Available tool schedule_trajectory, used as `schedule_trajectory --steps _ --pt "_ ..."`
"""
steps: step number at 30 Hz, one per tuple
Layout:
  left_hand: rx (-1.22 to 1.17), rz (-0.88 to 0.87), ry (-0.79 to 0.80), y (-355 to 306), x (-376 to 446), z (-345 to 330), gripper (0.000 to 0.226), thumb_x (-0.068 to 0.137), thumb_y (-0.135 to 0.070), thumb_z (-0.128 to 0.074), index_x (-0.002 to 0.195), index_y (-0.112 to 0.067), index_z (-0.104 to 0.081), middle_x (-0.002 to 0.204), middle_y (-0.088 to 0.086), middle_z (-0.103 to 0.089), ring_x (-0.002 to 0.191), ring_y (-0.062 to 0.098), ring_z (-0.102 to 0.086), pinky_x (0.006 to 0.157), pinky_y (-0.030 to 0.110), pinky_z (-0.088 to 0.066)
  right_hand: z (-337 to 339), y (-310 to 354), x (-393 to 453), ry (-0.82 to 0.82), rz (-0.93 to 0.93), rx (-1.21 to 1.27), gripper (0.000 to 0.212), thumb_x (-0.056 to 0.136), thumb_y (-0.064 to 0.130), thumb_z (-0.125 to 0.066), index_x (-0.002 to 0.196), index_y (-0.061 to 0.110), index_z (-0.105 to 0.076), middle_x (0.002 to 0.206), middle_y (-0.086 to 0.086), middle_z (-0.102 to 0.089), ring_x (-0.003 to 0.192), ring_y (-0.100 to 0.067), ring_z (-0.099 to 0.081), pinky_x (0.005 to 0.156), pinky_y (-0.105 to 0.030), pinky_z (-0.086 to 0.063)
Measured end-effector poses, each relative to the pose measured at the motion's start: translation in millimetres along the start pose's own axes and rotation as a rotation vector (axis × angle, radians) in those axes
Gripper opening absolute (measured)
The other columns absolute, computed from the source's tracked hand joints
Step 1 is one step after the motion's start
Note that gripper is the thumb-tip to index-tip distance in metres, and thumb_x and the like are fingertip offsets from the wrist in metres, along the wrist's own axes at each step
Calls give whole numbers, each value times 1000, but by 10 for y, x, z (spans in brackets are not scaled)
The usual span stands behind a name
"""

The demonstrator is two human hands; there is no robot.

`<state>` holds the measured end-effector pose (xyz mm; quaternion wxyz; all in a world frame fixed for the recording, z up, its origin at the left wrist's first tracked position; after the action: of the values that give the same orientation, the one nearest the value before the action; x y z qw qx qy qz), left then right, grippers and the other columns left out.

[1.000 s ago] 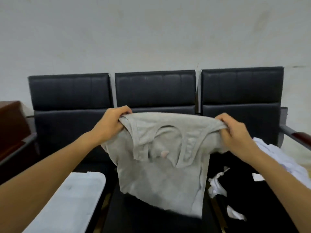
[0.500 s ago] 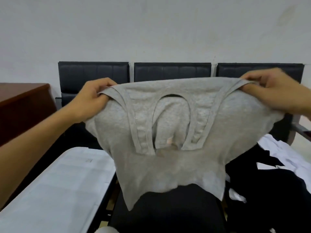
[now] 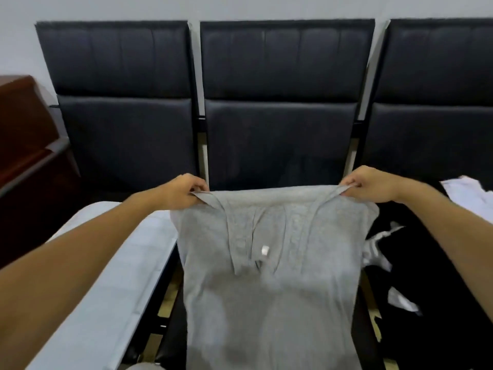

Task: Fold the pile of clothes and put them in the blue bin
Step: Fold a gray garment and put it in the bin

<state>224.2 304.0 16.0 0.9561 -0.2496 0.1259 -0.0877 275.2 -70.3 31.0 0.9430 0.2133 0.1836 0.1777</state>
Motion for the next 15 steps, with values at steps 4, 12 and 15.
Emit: schedule_trajectory --steps 4,12,15 --pt "303 92 -119 299 452 -106 18 99 -16 -46 92 -29 -57 101 3 -61 93 27 -59 76 39 -48 -175 -291 528 -193 -73 -79 24 100 17 -54 84 31 -66 96 -4 -68 95 -28 -63 83 -46 -54" --pt "345 -67 -385 168 383 -19 21 97 -10 -47 115 -17 -56 110 6 -63 91 34 -63 80 52 -52 -47 -140 385 -458 72 -82 20 100 17 -50 107 23 -68 87 -1 -67 77 -23 -63 70 -43 -55" --pt "355 -233 -227 271 38 -532 41 89 -6 -60 120 -27 -46 116 5 -61 90 33 -66 74 47 -55 -434 -146 86 -367 153 -135 19 94 9 -59 105 21 -70 79 9 -62 70 -14 -62 68 -34 -51"
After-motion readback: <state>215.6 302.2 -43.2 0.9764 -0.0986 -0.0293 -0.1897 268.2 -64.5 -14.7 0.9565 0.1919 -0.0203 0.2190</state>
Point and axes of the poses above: each hand's wrist, its own x-axis towards the middle knuckle, its own z-axis out of the back of the hand, y = z × x, the point moved 9 cm from there along x, towards the middle knuckle
